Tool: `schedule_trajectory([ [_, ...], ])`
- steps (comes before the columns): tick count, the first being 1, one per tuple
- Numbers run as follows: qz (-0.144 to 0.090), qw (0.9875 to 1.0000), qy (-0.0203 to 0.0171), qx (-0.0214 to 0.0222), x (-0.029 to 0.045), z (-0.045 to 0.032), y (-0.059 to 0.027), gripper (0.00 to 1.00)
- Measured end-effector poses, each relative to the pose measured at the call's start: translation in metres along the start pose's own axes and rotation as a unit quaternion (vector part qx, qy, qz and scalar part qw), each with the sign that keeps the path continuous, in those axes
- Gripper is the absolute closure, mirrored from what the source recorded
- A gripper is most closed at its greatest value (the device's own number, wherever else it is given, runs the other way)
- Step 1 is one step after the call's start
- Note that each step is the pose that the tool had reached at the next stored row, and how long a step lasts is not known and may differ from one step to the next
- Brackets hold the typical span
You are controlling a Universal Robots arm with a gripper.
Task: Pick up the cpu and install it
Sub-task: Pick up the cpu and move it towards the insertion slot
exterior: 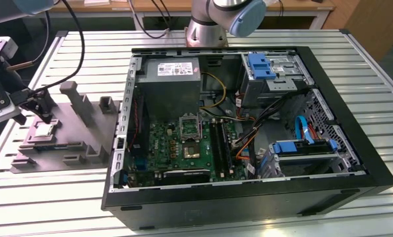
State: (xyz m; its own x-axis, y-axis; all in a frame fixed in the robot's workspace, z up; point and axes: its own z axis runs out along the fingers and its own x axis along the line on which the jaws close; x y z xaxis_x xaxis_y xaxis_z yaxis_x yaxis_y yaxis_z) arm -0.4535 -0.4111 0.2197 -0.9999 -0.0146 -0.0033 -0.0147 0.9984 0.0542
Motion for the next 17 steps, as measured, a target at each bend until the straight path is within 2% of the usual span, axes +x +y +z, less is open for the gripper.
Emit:
schedule_trajectory([
  [17, 0.001, 1.0000, 0.0001, 0.0000, 0.0001, 0.0050, -0.0002, 0.38],
])
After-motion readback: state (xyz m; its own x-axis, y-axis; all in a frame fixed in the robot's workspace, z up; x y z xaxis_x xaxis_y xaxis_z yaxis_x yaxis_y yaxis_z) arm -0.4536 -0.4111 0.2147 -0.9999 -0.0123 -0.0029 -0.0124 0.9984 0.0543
